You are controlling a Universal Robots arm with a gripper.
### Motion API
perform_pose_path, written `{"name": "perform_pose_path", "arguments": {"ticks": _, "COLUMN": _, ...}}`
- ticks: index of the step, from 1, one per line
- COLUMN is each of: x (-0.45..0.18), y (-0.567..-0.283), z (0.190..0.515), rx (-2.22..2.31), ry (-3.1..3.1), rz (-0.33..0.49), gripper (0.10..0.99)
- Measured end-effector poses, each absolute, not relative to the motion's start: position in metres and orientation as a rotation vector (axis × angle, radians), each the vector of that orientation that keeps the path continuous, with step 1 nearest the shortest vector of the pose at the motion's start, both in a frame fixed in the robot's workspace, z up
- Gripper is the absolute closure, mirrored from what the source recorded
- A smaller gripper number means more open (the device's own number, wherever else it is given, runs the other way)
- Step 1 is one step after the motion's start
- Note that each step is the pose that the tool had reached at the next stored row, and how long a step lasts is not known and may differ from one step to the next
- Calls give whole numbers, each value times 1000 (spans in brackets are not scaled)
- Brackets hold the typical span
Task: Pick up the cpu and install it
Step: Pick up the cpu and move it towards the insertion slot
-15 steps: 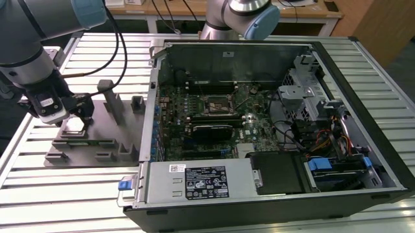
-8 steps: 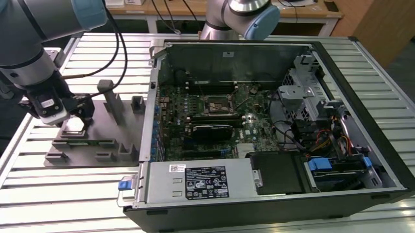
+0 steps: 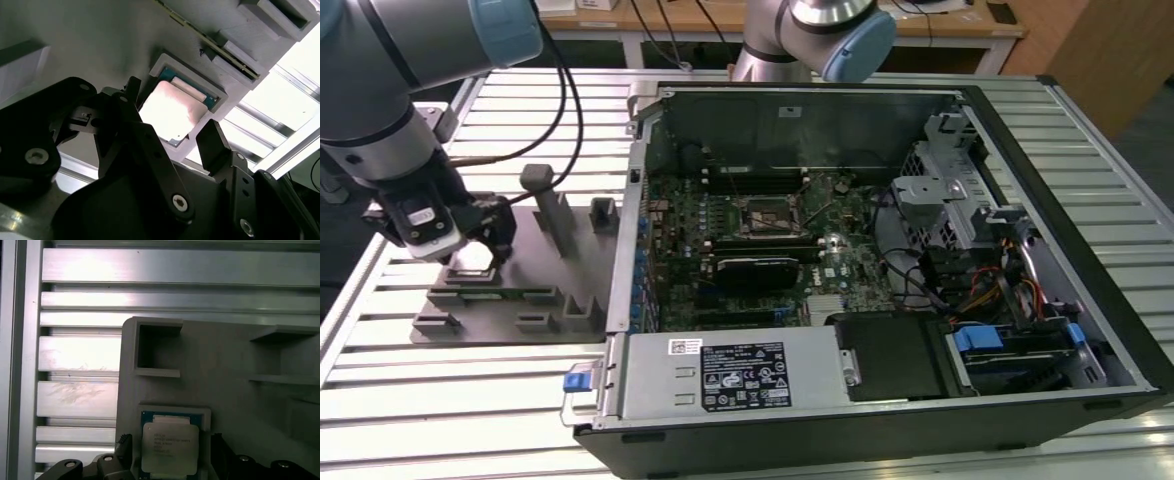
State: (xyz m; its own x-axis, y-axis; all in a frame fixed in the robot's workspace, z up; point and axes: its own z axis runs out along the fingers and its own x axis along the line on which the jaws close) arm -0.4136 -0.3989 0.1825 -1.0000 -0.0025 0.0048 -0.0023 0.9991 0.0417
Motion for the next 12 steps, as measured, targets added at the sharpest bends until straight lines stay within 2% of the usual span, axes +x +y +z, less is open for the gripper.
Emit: {"name": "perform_pose_path", "arguments": {"ticks": 12, "x": -414, "y": -398, "z": 180, "rx": 4, "ry": -3136, "rz": -65, "gripper": 380}}
